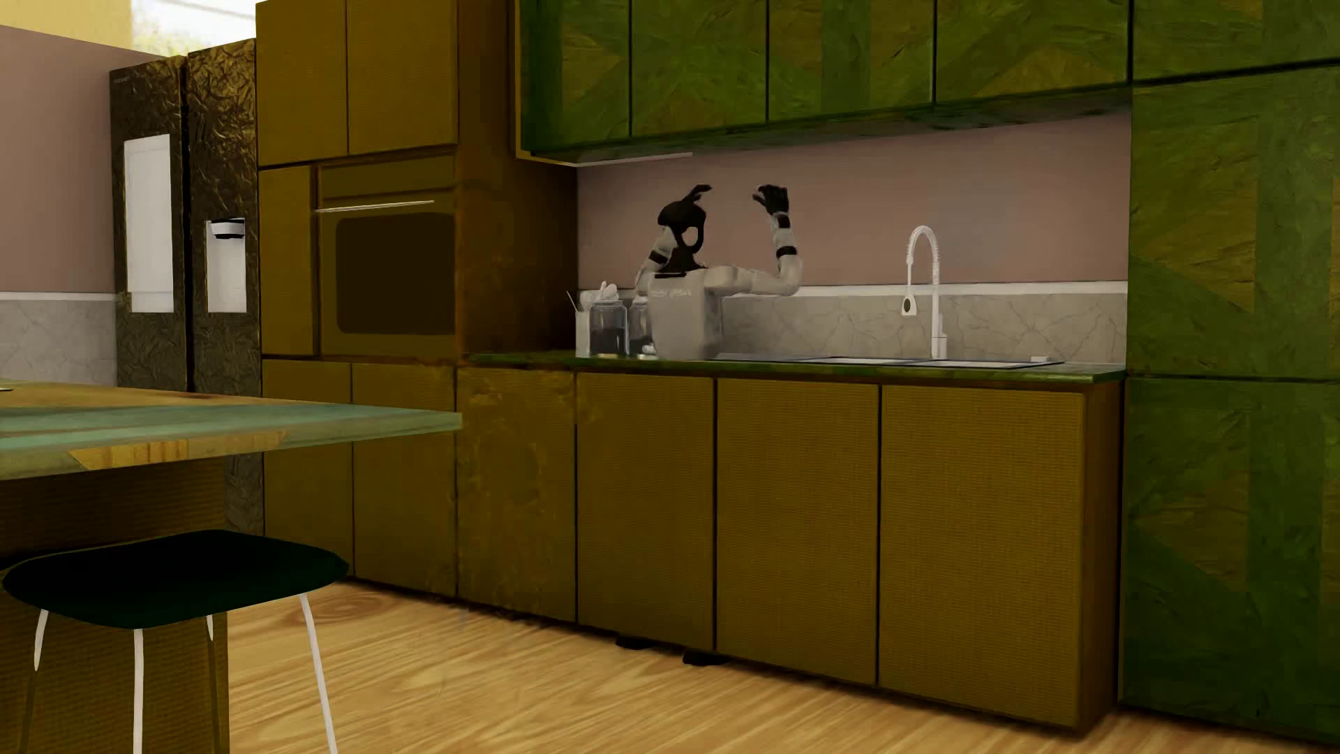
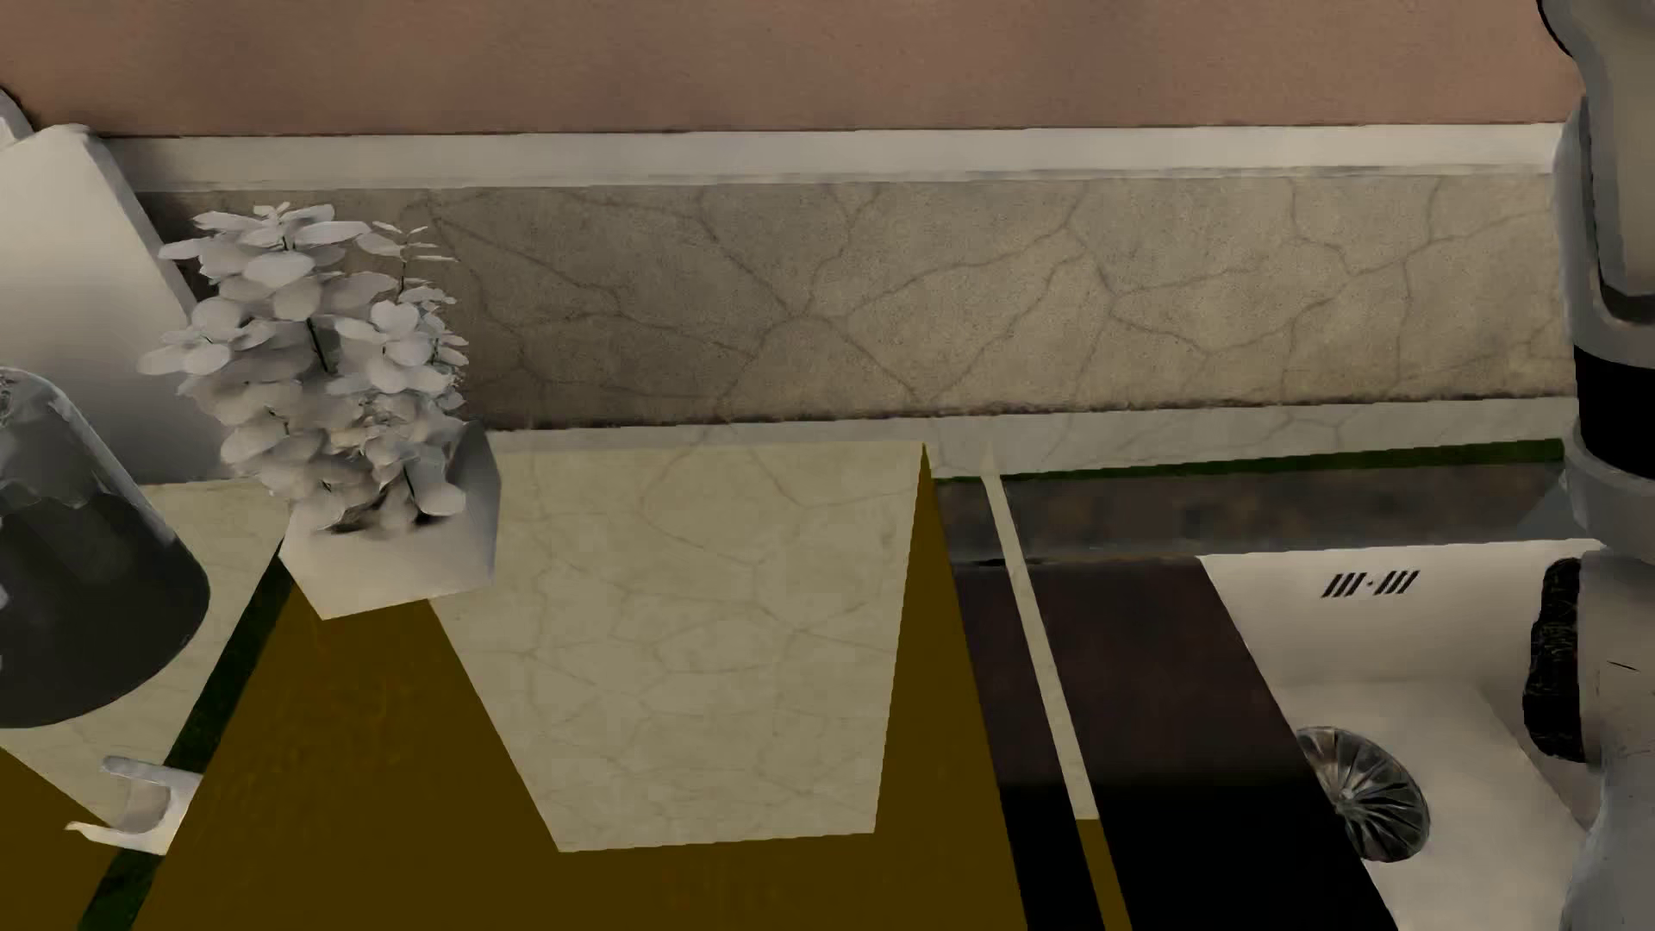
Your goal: Don't move
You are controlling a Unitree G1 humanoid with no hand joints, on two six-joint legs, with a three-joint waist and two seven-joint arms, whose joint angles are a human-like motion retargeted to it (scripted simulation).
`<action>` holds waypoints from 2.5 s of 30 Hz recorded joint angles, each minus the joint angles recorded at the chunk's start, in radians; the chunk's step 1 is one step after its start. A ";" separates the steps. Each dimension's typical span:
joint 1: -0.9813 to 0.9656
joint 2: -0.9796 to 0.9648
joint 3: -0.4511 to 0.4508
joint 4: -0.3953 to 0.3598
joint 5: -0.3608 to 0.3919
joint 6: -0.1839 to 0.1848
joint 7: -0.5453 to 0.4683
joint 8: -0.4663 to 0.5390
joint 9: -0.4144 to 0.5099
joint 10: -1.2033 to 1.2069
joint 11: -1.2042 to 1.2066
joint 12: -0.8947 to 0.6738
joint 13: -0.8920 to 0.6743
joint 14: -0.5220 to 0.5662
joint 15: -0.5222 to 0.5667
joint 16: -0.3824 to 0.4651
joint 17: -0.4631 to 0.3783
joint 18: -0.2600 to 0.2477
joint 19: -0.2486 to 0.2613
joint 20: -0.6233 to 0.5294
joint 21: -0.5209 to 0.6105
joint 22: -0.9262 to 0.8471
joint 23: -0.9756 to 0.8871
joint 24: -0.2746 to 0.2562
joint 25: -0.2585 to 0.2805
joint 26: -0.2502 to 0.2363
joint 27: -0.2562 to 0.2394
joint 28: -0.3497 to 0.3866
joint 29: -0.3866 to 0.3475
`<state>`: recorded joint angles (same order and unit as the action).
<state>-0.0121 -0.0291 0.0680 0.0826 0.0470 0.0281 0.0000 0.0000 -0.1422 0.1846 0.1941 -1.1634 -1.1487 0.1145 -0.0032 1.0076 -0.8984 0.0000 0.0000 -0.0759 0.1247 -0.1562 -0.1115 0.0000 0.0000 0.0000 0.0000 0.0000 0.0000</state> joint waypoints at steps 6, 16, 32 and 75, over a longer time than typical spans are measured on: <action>-0.004 -0.002 0.006 0.009 0.001 -0.001 0.000 0.000 0.006 -0.002 0.002 0.319 0.306 0.016 -0.009 -0.124 0.137 0.000 0.000 0.156 -0.138 -0.126 -0.107 0.000 0.000 0.000 0.000 0.000 0.000; -0.005 0.002 0.019 0.026 0.009 -0.005 0.000 0.000 -0.002 -0.001 0.017 0.726 0.721 0.053 -0.032 -0.336 0.350 0.000 0.000 0.314 -0.175 -0.197 -0.216 0.000 0.000 0.000 0.000 0.000 0.000; -0.003 0.004 0.015 0.034 0.009 -0.003 0.000 0.000 -0.002 -0.002 0.008 1.174 1.169 0.042 -0.020 -0.436 0.460 0.000 0.000 0.028 0.007 -0.226 -0.110 0.000 0.000 0.000 0.000 0.000 0.000; -0.004 -0.018 0.020 0.026 -0.007 -0.012 0.000 0.000 0.064 -0.011 0.036 1.137 1.122 0.030 -0.029 -0.600 0.591 0.000 0.000 -0.398 0.391 0.599 0.744 0.000 0.000 0.000 0.000 0.000 0.000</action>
<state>-0.0160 -0.0468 0.0877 0.1082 0.0404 0.0162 0.0000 0.0000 -0.0781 0.1734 0.2296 -0.0261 -0.0266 0.1446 -0.0327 0.4073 -0.3074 0.0000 0.0000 -0.4737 0.5152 0.4433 0.6321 0.0000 0.0000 0.0000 0.0000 0.0000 0.0000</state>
